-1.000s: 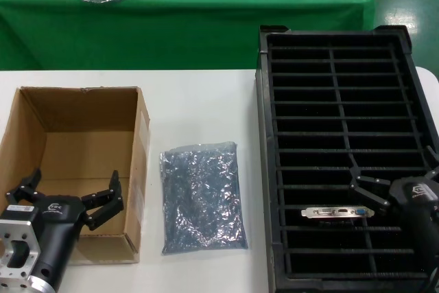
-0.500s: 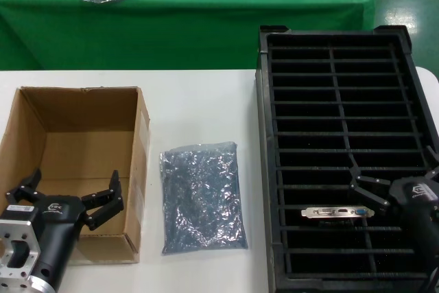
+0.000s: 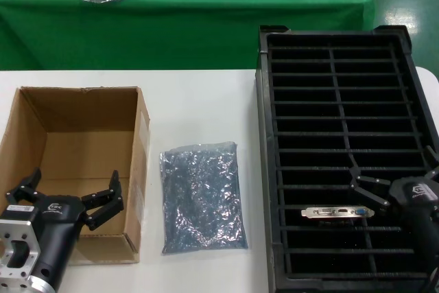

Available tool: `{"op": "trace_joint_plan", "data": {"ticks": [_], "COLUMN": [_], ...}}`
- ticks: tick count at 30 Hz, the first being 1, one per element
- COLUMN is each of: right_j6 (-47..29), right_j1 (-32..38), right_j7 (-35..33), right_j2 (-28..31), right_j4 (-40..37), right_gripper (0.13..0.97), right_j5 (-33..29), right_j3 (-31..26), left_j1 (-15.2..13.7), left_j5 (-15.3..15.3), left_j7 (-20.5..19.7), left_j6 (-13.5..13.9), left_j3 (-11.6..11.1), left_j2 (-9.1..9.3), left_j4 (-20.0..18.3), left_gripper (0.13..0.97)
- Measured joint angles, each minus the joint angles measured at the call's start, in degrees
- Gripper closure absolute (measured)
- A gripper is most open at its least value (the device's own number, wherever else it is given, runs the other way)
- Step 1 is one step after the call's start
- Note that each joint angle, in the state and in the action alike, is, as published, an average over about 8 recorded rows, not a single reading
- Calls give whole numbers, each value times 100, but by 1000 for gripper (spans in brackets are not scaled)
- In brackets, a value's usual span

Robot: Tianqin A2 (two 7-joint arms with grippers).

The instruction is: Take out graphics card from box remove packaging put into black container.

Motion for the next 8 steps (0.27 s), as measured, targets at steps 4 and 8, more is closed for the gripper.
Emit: {"op": "trace_joint_plan", "data": {"ticks": [4,8], "right_j6": [0,0], "right_j1": [0,0], "right_j7": [0,0], "right_j2": [0,0], "right_j4": [0,0], "right_gripper": [129,129], "right_j5": [0,0], "right_j3": [0,0], "left_j1": [0,0], "left_j5": [0,0], "left_j7": [0,0], "left_j6": [0,0], "left_j3": [0,0], "left_j2": [0,0], "left_j4": [0,0], "left_gripper": [132,132]}}
